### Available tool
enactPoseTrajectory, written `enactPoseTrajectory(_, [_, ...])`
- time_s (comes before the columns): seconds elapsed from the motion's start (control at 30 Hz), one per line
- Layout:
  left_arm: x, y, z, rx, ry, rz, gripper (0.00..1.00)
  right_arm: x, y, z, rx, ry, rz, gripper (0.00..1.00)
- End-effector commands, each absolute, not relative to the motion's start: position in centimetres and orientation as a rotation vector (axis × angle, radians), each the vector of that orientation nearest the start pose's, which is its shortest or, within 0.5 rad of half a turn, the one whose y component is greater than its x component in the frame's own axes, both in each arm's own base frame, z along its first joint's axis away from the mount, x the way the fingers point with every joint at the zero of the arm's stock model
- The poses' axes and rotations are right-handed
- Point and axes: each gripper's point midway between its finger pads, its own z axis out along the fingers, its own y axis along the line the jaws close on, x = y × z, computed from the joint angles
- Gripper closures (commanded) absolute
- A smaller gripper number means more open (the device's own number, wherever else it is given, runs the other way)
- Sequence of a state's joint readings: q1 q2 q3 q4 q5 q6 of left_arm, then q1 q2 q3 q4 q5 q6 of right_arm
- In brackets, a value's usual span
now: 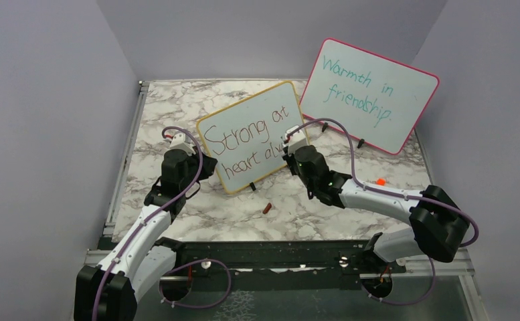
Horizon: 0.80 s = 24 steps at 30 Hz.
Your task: Write a sentence on the whiteboard
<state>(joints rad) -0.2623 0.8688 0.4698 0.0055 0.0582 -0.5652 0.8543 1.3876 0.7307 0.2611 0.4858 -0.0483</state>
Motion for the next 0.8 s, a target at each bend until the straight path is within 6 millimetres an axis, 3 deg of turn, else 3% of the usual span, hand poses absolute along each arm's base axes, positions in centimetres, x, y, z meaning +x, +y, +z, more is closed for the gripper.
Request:
enactPoseTrajectory(0.0, [29.7, -9.7, 13.7, -0.329, 2.025, -0.496, 1.00, 33.7, 25.1, 17.0, -0.499, 1.779, 0.084, 0.99])
enactPoseTrajectory(0.4, [29.7, -9.4, 14.0, -0.342, 2.023, -0.482, 1.00, 32.4, 24.2, 17.4, -0.489, 1.781, 0.119, 1.00])
enactPoseTrajectory(0.6, [29.4, -9.1, 15.6, -0.332, 2.015, -0.467, 0.78, 31.8, 24.0, 17.6, -0.486, 1.775, 0.145, 0.99])
enactPoseTrajectory(0.77, [29.2, -8.6, 18.8, -0.235, 1.989, -0.417, 0.63, 31.3, 23.9, 18.0, -0.491, 1.758, 0.166, 0.99])
